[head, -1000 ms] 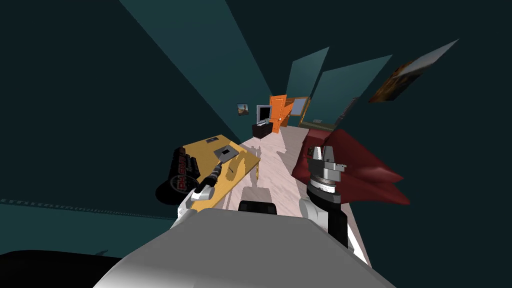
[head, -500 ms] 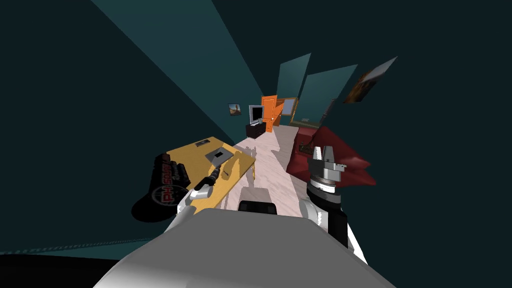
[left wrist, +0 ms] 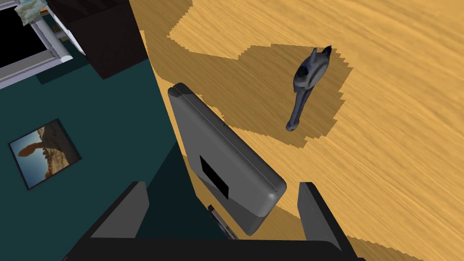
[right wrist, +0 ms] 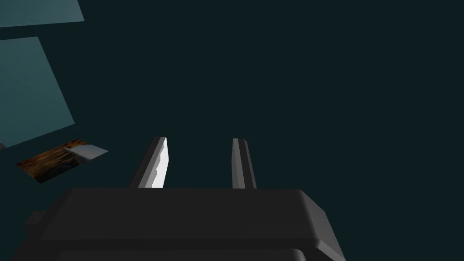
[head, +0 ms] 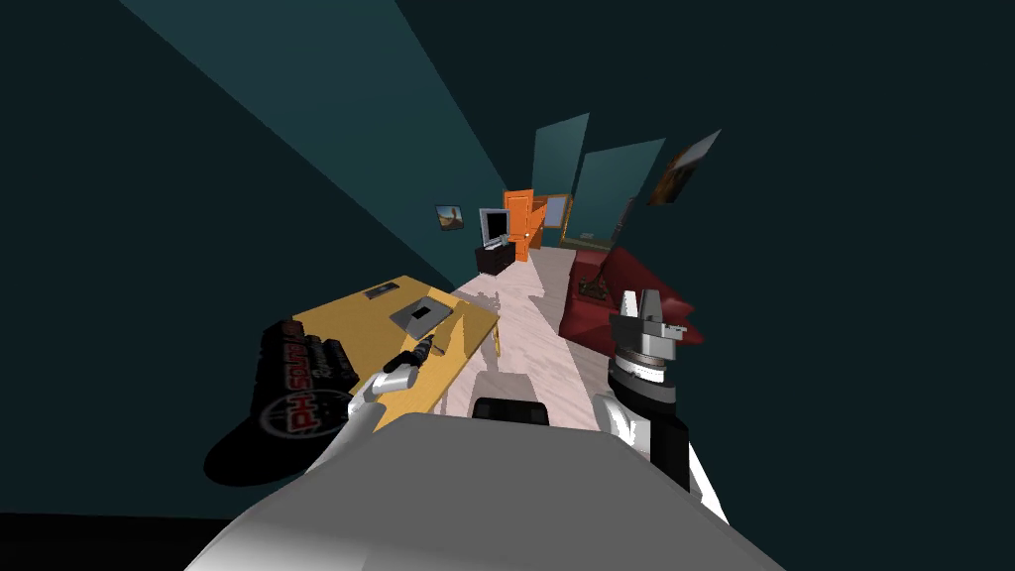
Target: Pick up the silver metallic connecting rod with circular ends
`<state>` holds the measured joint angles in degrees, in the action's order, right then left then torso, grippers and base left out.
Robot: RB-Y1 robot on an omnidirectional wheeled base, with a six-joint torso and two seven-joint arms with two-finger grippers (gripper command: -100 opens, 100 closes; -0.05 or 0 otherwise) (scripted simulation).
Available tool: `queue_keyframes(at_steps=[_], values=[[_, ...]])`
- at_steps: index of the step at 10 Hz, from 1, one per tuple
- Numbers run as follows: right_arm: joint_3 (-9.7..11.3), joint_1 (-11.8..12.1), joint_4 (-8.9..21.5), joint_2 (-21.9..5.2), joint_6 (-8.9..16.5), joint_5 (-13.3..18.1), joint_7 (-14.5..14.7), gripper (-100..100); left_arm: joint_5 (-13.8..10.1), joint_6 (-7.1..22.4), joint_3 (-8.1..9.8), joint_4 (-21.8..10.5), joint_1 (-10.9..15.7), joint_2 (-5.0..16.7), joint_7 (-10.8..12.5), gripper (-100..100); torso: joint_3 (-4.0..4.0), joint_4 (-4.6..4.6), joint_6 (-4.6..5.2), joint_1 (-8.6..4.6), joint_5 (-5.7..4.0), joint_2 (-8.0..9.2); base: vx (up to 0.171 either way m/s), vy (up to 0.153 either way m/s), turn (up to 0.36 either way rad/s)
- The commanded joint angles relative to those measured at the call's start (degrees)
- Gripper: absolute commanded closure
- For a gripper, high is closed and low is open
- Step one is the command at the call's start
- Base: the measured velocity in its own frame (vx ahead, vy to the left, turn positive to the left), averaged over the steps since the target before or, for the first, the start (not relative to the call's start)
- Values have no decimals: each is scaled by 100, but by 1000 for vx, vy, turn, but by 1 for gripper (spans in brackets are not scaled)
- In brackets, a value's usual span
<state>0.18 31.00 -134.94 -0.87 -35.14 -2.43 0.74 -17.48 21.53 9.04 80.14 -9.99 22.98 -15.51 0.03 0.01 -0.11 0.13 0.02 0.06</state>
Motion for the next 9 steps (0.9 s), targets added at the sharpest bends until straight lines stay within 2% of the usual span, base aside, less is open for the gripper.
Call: queue_keyframes(at_steps=[1, 2, 3, 4, 5, 8, 9], values=[[0, 0, 0, 0, 0, 0, 0, 0, 21, 41, 2, -168, 74, -27, -26, -100, 0, 0, 0, 0, 0, 0, -4, 15, 36], [0, 0, 0, 0, 0, 0, 0, 0, -58, 324, 69, -392, 209, 49, -102, -100, -1, 0, 0, -6, -1, -2, -8, 15, -256], [1, -1, 0, 0, 0, 0, 0, 0, -58, 343, 69, -461, 209, 49, -102, -100, -1, 0, 7, -6, -2, -3, -8, 30, -195], [0, 0, 0, 0, 0, 0, 0, 0, -131, 571, 136, -657, 345, 125, -180, -100, -1, 0, 1, -4, -1, -2, -14, 38, -285], [0, -1, 0, 0, 0, 0, 0, 0, -131, 642, 136, -750, 345, 125, -180, -100, 0, 1, 6, 1, 0, 0, -11, 43, -148], [0, 0, 0, 0, 0, 0, 0, 0, -257, 1120, 274, -1249, 616, 272, -336, -100, 1, 1, -1, 3, 1, 2, -22, 44, -218], [0, -1, 0, 0, 0, 0, 0, 0, -257, 1225, 274, -1310, 616, 272, -336, -100, 1, 1, 4, 5, 1, 2, -22, 41, -157]])
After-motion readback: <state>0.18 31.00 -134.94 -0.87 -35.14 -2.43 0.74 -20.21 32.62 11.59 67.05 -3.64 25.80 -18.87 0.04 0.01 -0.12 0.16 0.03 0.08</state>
